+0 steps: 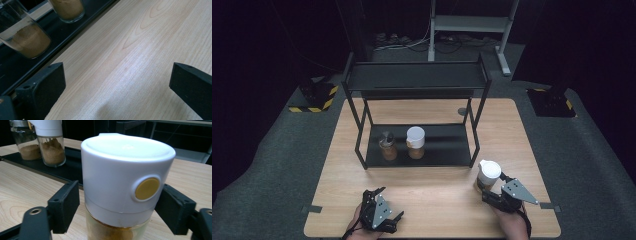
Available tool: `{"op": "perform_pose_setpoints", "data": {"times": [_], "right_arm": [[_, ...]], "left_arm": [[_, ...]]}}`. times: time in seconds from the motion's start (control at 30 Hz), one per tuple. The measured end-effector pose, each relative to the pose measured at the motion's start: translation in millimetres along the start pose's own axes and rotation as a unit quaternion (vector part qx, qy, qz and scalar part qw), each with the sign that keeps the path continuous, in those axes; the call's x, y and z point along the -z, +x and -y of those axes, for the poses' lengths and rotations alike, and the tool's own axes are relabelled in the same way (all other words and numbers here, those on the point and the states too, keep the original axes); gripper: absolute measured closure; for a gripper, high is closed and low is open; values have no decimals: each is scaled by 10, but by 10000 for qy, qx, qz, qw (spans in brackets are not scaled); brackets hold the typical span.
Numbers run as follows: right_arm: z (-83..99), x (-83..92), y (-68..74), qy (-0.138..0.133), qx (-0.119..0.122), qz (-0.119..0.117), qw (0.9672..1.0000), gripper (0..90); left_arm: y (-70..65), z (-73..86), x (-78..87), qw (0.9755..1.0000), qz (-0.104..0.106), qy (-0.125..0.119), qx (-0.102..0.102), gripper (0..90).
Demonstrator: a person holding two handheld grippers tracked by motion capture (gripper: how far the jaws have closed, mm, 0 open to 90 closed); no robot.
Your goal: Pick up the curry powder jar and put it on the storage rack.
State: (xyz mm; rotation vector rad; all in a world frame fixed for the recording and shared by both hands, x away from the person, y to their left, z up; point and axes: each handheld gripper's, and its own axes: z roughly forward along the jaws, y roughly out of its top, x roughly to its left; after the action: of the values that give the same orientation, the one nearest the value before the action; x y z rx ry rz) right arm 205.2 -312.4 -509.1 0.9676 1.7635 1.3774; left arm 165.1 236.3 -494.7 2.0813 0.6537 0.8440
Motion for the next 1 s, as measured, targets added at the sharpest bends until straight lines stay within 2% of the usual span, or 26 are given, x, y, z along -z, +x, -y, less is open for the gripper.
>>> {"op": "perform_pose_setpoints", "data": {"times": [0.03,0.17,0.53,0.63,1.0], "right_arm": [[1,0,0,-3,-26,24,10000,296],[18,6,-39,-37,-135,-23,9999,301],[-22,-3,45,0,13,62,10000,304],[-49,-3,71,6,35,80,10000,305],[-177,47,160,-126,23,-128,9998,305]], "left_arm": [[-5,-1,-1,10000,-16,2,0,8],[-8,-5,-4,10000,-16,11,-17,9],[0,4,-1,10000,2,-18,-24,9],[18,18,5,10000,16,-52,50,9],[19,22,8,10000,17,-65,58,9]]}}
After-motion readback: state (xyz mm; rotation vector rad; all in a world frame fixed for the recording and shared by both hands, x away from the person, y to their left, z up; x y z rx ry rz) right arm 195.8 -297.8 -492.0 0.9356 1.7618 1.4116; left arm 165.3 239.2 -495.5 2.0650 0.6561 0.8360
